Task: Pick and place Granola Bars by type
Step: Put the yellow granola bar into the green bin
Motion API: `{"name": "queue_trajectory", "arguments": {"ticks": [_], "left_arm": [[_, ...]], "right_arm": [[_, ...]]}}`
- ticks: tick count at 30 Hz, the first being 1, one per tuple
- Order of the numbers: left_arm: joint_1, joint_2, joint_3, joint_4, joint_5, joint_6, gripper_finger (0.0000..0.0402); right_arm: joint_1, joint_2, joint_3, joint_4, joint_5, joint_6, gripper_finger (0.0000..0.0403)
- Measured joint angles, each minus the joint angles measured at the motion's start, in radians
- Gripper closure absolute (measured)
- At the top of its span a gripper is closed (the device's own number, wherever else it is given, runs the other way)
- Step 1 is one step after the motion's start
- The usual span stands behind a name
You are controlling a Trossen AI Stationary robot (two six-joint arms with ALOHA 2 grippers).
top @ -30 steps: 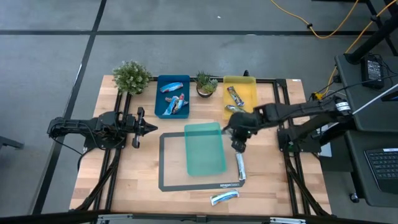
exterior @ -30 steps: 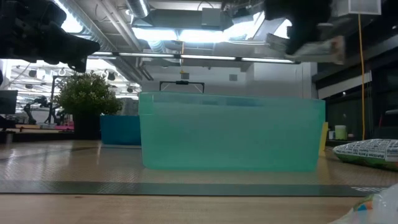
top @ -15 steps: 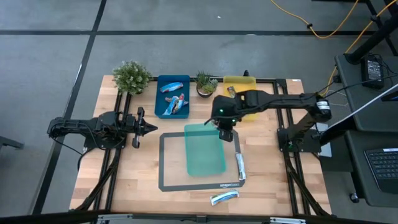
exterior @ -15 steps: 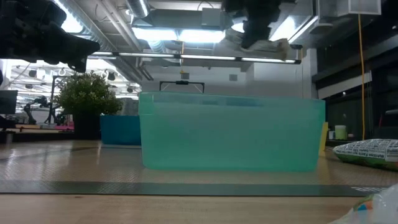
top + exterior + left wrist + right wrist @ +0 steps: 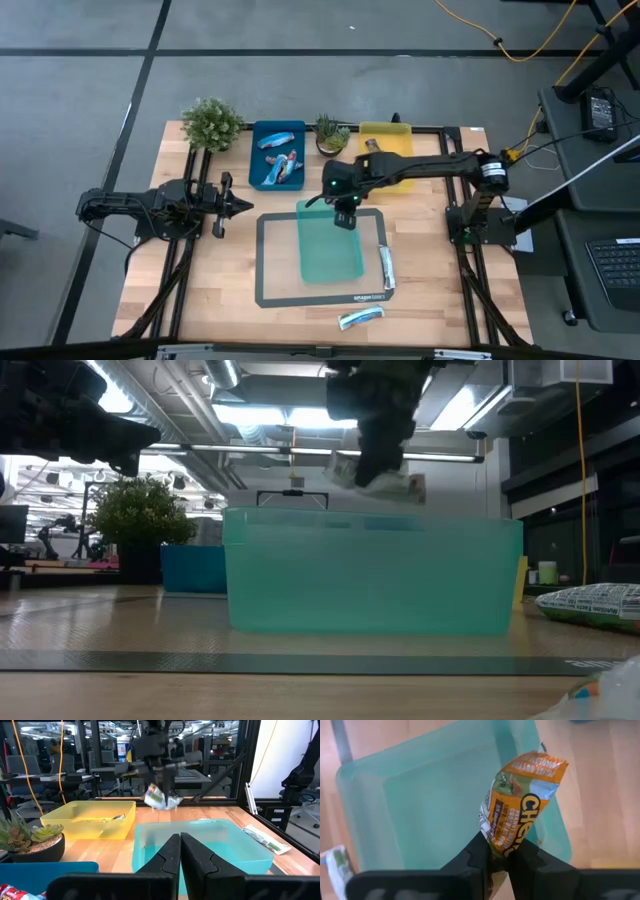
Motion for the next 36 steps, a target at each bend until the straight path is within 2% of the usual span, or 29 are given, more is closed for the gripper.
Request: {"name": "queue_trajectory", "arguments": {"ticks": [12, 26, 36], "left_arm": [[0.000, 0.000, 0.000, 0.000, 0.000, 0.000, 0.0397], [0.000, 0.000, 0.000, 0.000, 0.000, 0.000, 0.0391], [0.000, 0.000, 0.000, 0.000, 0.000, 0.000, 0.0394]], "right_arm": [[-0.006, 0.084, 0.000, 0.061, 0.000, 0.012, 0.0346], [0.004, 0.223, 0.000, 0.111, 0.023, 0.215, 0.0346], [0.004, 0.290, 0.000, 0.115, 0.001, 0.246, 0.0346]]}}
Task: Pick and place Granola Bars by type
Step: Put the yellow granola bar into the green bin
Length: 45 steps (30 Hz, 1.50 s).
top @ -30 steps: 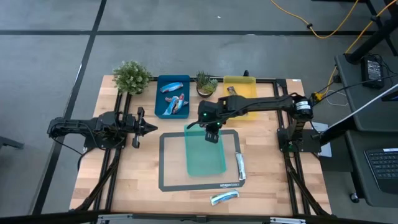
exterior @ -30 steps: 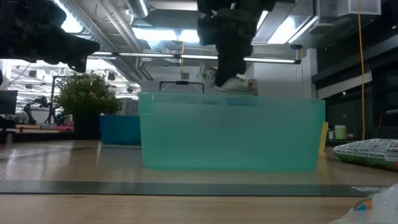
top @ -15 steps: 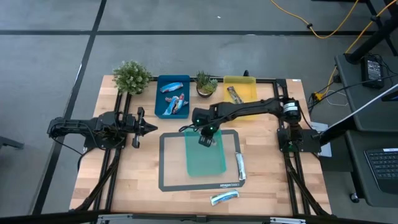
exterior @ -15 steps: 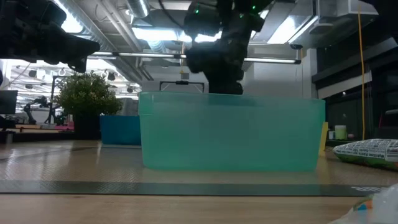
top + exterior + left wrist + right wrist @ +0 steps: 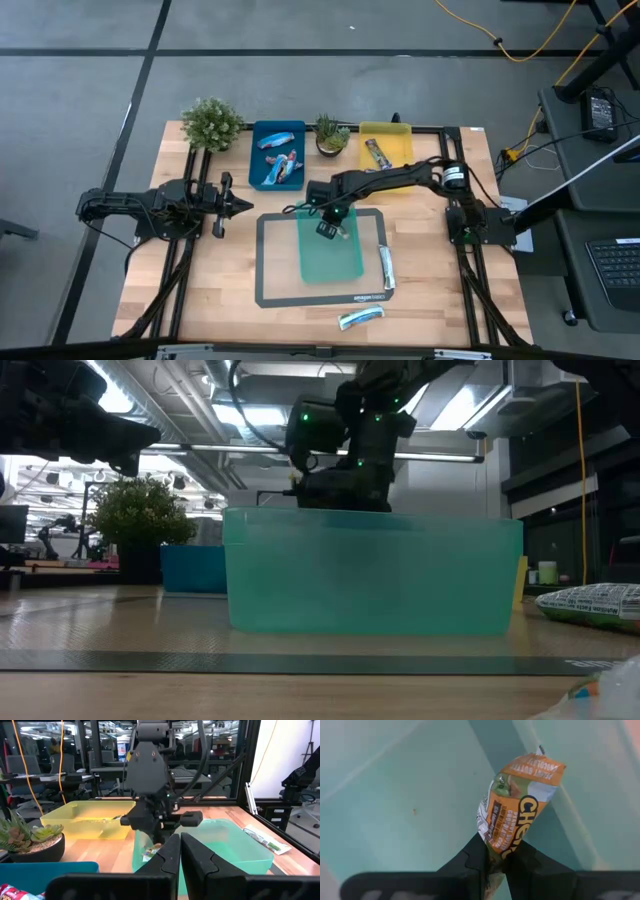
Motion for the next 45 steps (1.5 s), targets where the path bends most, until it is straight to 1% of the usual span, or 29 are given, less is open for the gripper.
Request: {"name": "queue_trajectory", "arguments": {"ticks": [4, 7, 10, 13, 16, 19, 22, 26, 28, 30, 33, 36, 40, 45], "left_arm": [[0.000, 0.000, 0.000, 0.000, 0.000, 0.000, 0.0391], [0.000, 0.000, 0.000, 0.000, 0.000, 0.000, 0.0391], [0.000, 0.000, 0.000, 0.000, 0.000, 0.000, 0.0394], [0.000, 0.000, 0.000, 0.000, 0.000, 0.000, 0.0396], [0.000, 0.000, 0.000, 0.000, 0.000, 0.000, 0.0397], [0.000, 0.000, 0.000, 0.000, 0.000, 0.000, 0.0398], [0.000, 0.000, 0.000, 0.000, 0.000, 0.000, 0.0398], [0.000, 0.000, 0.000, 0.000, 0.000, 0.000, 0.0396], [0.000, 0.000, 0.000, 0.000, 0.000, 0.000, 0.0395], [0.000, 0.000, 0.000, 0.000, 0.000, 0.000, 0.0396], [0.000, 0.000, 0.000, 0.000, 0.000, 0.000, 0.0398], [0.000, 0.000, 0.000, 0.000, 0.000, 0.000, 0.0397], [0.000, 0.000, 0.000, 0.000, 0.000, 0.000, 0.0394], [0.000, 0.000, 0.000, 0.000, 0.000, 0.000, 0.0396]], "right_arm": [[0.000, 0.010, 0.000, -0.003, 0.000, 0.015, 0.0340], [0.000, 0.009, 0.000, -0.001, 0.000, 0.018, 0.0325], [0.000, 0.006, 0.000, -0.001, 0.000, 0.020, 0.0298], [0.000, 0.006, 0.014, -0.020, -0.001, 0.023, 0.0261], [0.001, 0.006, 0.049, -0.038, 0.000, 0.023, 0.0226], [0.002, 0.006, 0.106, -0.079, 0.009, 0.023, 0.0201], [0.014, 0.006, 0.173, -0.161, 0.062, 0.023, 0.0191], [0.057, 0.004, 0.260, -0.286, 0.151, 0.019, 0.0191], [0.087, -0.007, 0.279, -0.343, 0.187, 0.021, 0.0194], [0.117, -0.030, 0.279, -0.362, 0.226, 0.033, 0.0196], [0.155, -0.081, 0.244, -0.402, 0.287, 0.085, 0.0196], [0.176, -0.140, 0.191, -0.414, 0.299, 0.149, 0.0196], [0.209, -0.253, 0.074, -0.416, 0.336, 0.240, 0.0196], [0.260, -0.406, -0.086, -0.384, 0.341, 0.410, 0.0196]]}}
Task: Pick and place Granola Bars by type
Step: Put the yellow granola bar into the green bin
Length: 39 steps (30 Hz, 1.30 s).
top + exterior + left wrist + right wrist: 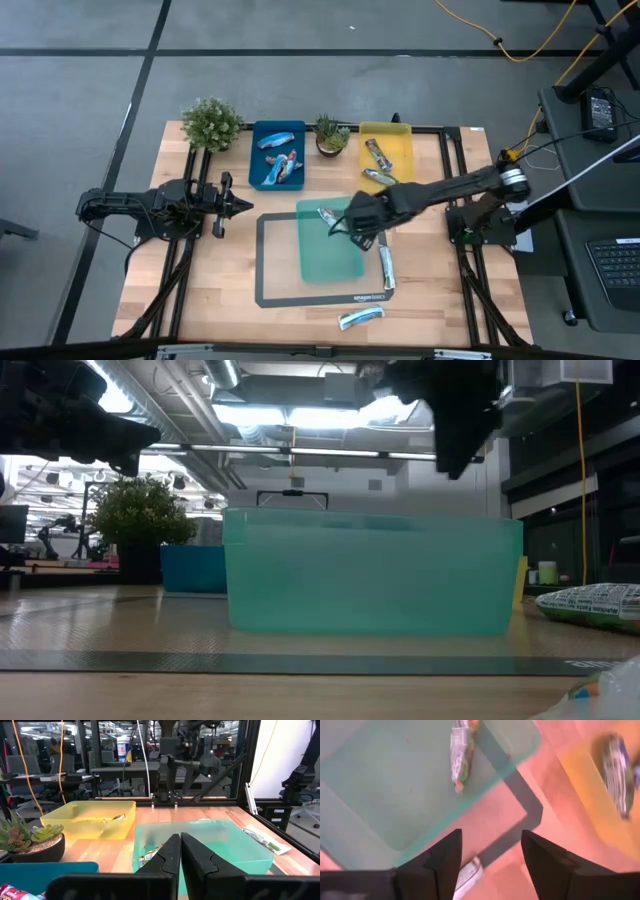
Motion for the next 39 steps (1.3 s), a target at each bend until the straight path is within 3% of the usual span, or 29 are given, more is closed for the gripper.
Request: {"name": "queue_trajectory", "arguments": {"ticks": [7, 12, 20, 31, 34, 39], "left_arm": [[0.000, 0.000, 0.000, 0.000, 0.000, 0.000, 0.0396], [0.000, 0.000, 0.000, 0.000, 0.000, 0.000, 0.0392], [0.000, 0.000, 0.000, 0.000, 0.000, 0.000, 0.0395], [0.000, 0.000, 0.000, 0.000, 0.000, 0.000, 0.0389], [0.000, 0.000, 0.000, 0.000, 0.000, 0.000, 0.0389], [0.000, 0.000, 0.000, -0.001, 0.000, 0.000, 0.0393]], "right_arm": [[0.091, -0.173, -0.094, 0.014, 0.005, 0.218, 0.0196], [0.167, -0.226, -0.112, -0.026, 0.014, 0.314, 0.0196], [0.314, -0.216, -0.112, -0.048, 0.004, 0.438, 0.0196], [0.373, -0.199, -0.113, -0.099, 0.085, 0.662, 0.0196], [0.374, -0.189, -0.170, -0.067, 0.105, 0.667, 0.0196], [0.374, -0.187, -0.354, 0.100, 0.008, 0.710, 0.0196]]}}
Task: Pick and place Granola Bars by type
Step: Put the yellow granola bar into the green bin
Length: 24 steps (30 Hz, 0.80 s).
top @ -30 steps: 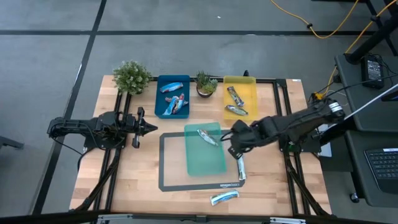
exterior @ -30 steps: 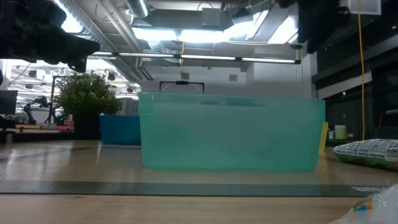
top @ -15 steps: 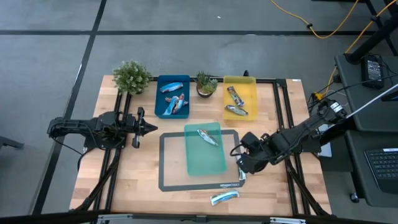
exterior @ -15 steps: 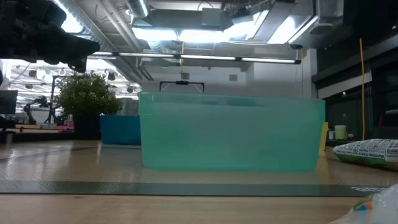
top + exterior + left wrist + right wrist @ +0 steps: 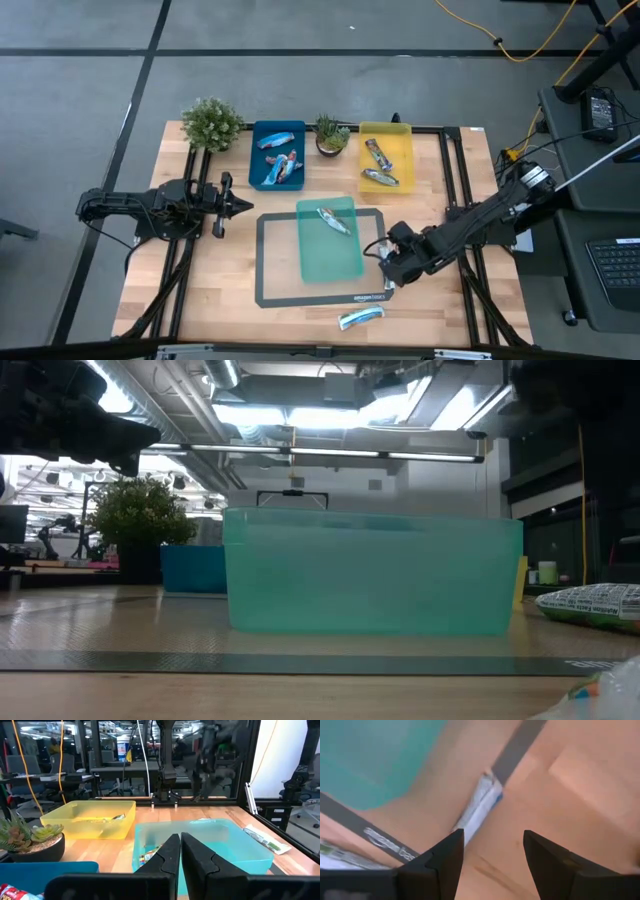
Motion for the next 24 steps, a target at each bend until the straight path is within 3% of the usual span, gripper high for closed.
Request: {"name": "queue_trajectory", "arguments": {"ticks": [7, 11, 20, 24], "left_arm": [[0.000, 0.000, 0.000, 0.001, 0.000, 0.000, 0.0389], [0.000, 0.000, 0.000, 0.001, 0.000, 0.000, 0.0390], [0.000, 0.000, 0.000, 0.001, 0.000, 0.000, 0.0395], [0.000, 0.000, 0.000, 0.001, 0.000, 0.000, 0.0391]], "right_arm": [[0.000, 0.000, -0.132, 0.247, -0.073, 0.012, 0.0196], [0.000, -0.001, -0.161, 0.292, -0.045, 0.008, 0.0190], [-0.008, -0.001, -0.265, 0.465, -0.041, 0.029, 0.0108], [-0.020, -0.001, -0.302, 0.508, -0.045, 0.057, 0.0099]]}}
